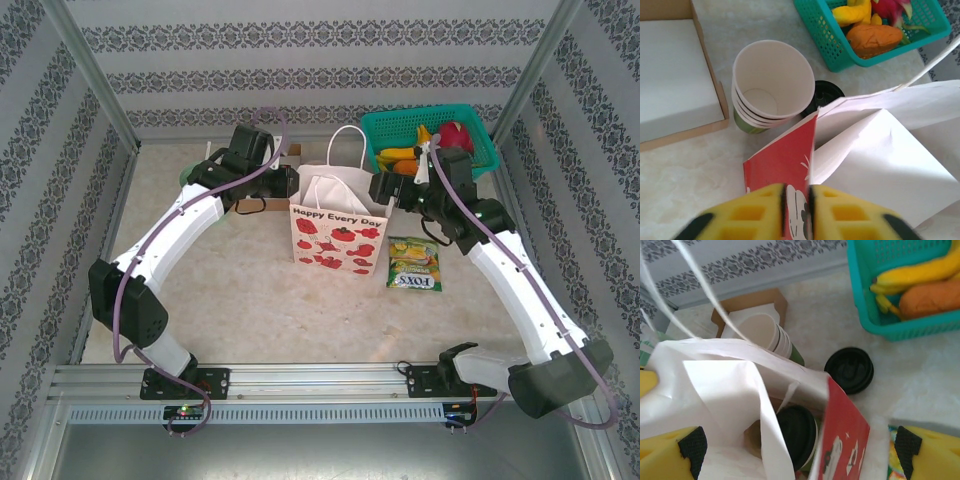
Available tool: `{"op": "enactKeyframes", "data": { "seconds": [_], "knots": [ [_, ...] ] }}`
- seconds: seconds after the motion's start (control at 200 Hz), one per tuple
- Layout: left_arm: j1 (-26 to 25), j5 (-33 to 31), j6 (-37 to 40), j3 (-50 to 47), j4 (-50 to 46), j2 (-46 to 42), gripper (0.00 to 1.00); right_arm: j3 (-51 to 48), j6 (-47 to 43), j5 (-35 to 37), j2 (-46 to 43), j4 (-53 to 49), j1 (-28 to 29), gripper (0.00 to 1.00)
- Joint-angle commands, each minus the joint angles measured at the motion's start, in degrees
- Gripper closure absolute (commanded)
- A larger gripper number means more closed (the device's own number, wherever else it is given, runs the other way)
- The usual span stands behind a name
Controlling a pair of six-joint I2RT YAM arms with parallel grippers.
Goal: Pack the takeout coffee
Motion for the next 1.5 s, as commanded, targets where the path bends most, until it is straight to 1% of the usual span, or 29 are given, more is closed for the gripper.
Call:
{"op": "enactKeyframes", "data": {
  "seconds": [0.0, 0.065, 0.125, 0.31, 0.525, 0.64, 0.709, 0.764, 0.854, 0.994, 1.029, 1.054, 1.104, 1.134, 1.174, 1.254, 1.324, 1.399, 1.494],
  "knots": [
    [-0.5, -2.5, -1.5, 1.3, -4.1, -1.7, 0.9, -1.0, 5.4, -6.2, 0.6, 3.4, -0.3, 0.02],
    [-0.6, -2.3, -2.7, 0.8, -4.9, -2.6, 0.95, -0.4, 5.7, -9.8, 2.3, 4.1, -0.2, 0.02],
    [-0.5, -1.9, -3.5, 0.4, -5.8, -3.3, 0.97, 0.2, 5.6, -12.3, 3.9, 5.2, -0.1, 0.02],
    [-0.6, -2.3, -6.5, -0.6, -7.1, -5.9, 0.97, 2.9, 4.2, -18.8, 9.5, 7.6, 0.5, 0.02],
    [-0.5, -3.5, -8.5, -2.7, -9.0, -8.5, 0.97, 7.2, 3.0, -22.3, 14.6, 7.7, 1.5, 0.02],
    [-0.5, -4.0, -9.2, -2.2, -11.4, -8.6, 0.89, 8.7, 2.6, -22.7, 15.8, 7.3, 1.9, 0.02],
    [-0.6, -3.9, -9.3, -1.5, -12.4, -9.0, 0.85, 9.3, 2.4, -21.3, 15.6, 6.8, 1.9, 0.02],
    [-0.5, -5.1, -9.0, -1.7, -12.6, -9.8, 0.78, 9.6, 2.2, -19.0, 14.8, 6.4, 1.8, 0.02],
    [-0.3, -8.1, -8.1, -2.2, -12.5, -12.1, 0.63, 8.3, 2.0, -11.3, 12.1, 6.7, 1.4, 0.02],
    [1.5, -16.2, -6.6, -5.2, -11.0, -17.9, 0.43, 1.1, 1.1, 2.3, 4.4, 12.1, 0.1, 0.02],
    [2.3, -19.3, -6.9, -6.2, -10.7, -19.7, 0.36, -1.0, 0.4, 5.1, 2.4, 13.8, -0.3, 0.02],
    [3.0, -21.5, -7.2, -6.7, -10.8, -20.7, 0.33, -2.6, -0.6, 7.4, 1.0, 14.9, -0.7, 0.02],
    [4.2, -26.5, -7.8, -8.1, -10.7, -22.7, 0.27, -5.8, -3.4, 12.7, -1.6, 16.7, -1.4, 0.02],
    [4.7, -30.2, -8.0, -9.4, -10.1, -24.1, 0.21, -7.6, -4.9, 16.1, -2.8, 17.4, -2.1, 0.02],
    [5.3, -35.4, -8.5, -12.4, -8.5, -26.2, 0.12, -10.1, -6.7, 20.9, -4.2, 18.3, -3.2, 0.02],
    [6.2, -46.2, -8.6, -19.5, -3.6, -30.3, 0.0, -15.6, -8.3, 27.8, -6.4, 20.8, -6.5, 0.02],
    [7.5, -54.6, -9.6, -26.4, 1.0, -33.0, 0.0, -21.3, -7.3, 29.6, -7.9, 23.8, -10.6, 0.02],
    [8.8, -60.8, -11.0, -33.3, 5.5, -34.3, 0.0, -27.0, -6.6, 29.7, -8.4, 27.9, -14.2, 0.02],
    [9.6, -67.8, -14.0, -39.8, 7.9, -33.2, 0.0, -32.4, -7.4, 29.3, -6.1, 31.5, -17.4, 0.02]
  ]
}}
